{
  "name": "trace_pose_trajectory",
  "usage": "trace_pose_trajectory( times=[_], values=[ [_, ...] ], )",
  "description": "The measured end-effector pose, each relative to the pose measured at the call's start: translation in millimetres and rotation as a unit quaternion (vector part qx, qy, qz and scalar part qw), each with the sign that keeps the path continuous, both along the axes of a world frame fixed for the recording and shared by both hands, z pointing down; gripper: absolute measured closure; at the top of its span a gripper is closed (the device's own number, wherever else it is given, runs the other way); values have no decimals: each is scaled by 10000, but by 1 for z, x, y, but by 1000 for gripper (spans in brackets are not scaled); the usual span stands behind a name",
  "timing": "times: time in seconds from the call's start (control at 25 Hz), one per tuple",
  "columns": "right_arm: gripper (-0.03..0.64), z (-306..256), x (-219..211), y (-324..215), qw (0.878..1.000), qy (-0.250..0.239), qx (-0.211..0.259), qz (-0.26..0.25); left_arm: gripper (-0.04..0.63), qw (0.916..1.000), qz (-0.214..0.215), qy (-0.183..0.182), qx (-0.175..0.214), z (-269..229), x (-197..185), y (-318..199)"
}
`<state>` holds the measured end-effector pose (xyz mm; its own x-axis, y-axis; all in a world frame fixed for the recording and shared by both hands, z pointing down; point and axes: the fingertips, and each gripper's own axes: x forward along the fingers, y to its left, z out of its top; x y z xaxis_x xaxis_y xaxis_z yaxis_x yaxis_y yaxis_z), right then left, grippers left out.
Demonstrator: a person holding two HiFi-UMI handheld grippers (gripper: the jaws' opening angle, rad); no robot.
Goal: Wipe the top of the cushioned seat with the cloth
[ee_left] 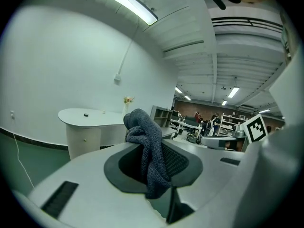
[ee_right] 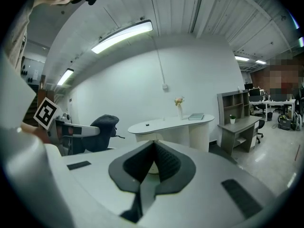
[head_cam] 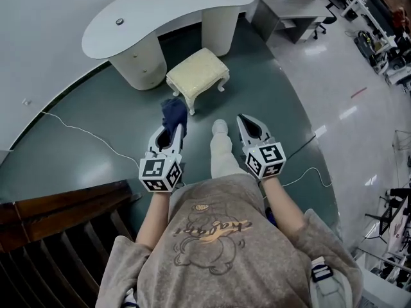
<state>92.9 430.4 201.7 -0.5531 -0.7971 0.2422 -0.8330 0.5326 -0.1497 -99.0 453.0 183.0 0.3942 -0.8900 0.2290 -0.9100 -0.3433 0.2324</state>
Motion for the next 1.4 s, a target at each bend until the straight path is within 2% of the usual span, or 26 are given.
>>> trace_pose_trajectory(
  times=[0.24, 0.48, 0.8, 1.12, 1.4],
  values=[
    [612, 2, -8, -84, 9997, -40, -3, -239, 505, 9999, -111, -47, -1, -2, 0, -79],
    [612, -5, -5, -191, 9988, -46, -5, -483, 503, 9993, -362, -80, -30, -9, -1, -173],
    [612, -12, 5, -301, 9968, -126, -199, -768, 503, 9976, -661, -39, -180, -16, 12, -281],
    [612, -10, 6, -367, 9922, -134, -350, -1191, 503, 9944, -1013, -122, -284, -16, 16, -342],
    [612, -10, -5, -392, 9892, -167, -320, -1420, 503, 9933, -1098, -192, -320, -13, 11, -361]
  ],
)
